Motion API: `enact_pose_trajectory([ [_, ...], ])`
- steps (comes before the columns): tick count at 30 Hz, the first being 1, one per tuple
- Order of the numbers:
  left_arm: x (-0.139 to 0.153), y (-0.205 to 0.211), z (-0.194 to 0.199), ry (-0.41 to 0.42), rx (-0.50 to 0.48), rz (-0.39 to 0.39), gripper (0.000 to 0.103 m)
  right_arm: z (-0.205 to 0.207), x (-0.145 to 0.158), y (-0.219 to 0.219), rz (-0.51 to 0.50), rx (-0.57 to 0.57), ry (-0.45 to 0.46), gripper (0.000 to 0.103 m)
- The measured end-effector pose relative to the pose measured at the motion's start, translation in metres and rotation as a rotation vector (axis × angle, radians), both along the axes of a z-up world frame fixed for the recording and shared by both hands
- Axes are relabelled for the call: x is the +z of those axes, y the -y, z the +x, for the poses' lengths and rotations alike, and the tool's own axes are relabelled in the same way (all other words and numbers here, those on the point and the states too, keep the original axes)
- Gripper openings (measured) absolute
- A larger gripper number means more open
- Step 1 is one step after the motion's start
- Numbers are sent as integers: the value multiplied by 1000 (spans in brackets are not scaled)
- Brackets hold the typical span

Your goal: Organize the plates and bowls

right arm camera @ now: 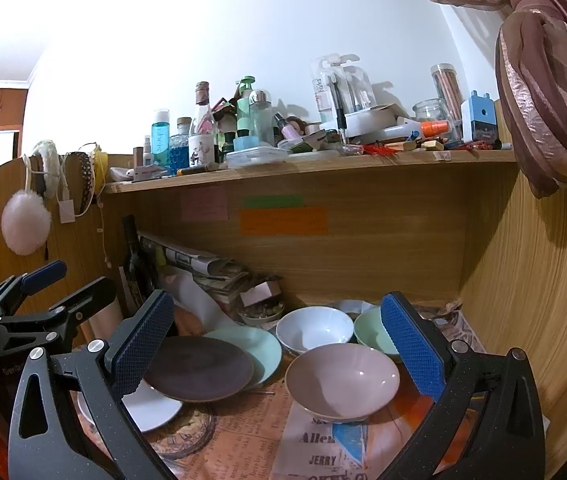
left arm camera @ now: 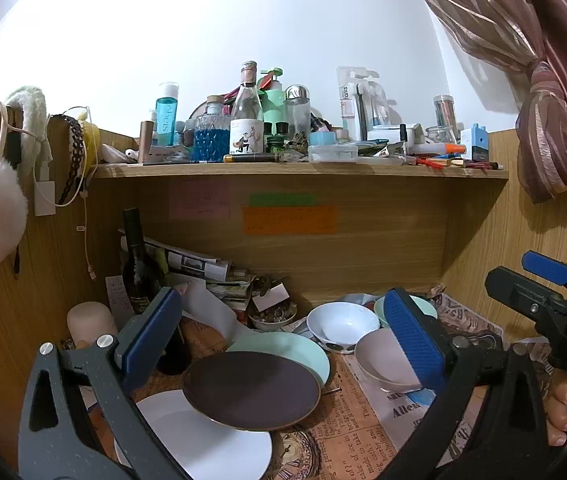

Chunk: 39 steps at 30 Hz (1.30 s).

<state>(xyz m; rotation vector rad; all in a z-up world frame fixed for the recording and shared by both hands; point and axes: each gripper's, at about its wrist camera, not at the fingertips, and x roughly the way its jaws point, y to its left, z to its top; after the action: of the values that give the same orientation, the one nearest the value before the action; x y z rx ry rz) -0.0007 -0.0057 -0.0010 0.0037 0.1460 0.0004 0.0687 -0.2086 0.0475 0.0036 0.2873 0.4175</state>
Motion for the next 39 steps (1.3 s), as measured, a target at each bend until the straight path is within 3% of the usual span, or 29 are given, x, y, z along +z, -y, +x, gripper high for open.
enact_pose_trajectory([
  [39,0,1,1,8,4,-1,103,4,-2,-7,4,13,-16,103],
])
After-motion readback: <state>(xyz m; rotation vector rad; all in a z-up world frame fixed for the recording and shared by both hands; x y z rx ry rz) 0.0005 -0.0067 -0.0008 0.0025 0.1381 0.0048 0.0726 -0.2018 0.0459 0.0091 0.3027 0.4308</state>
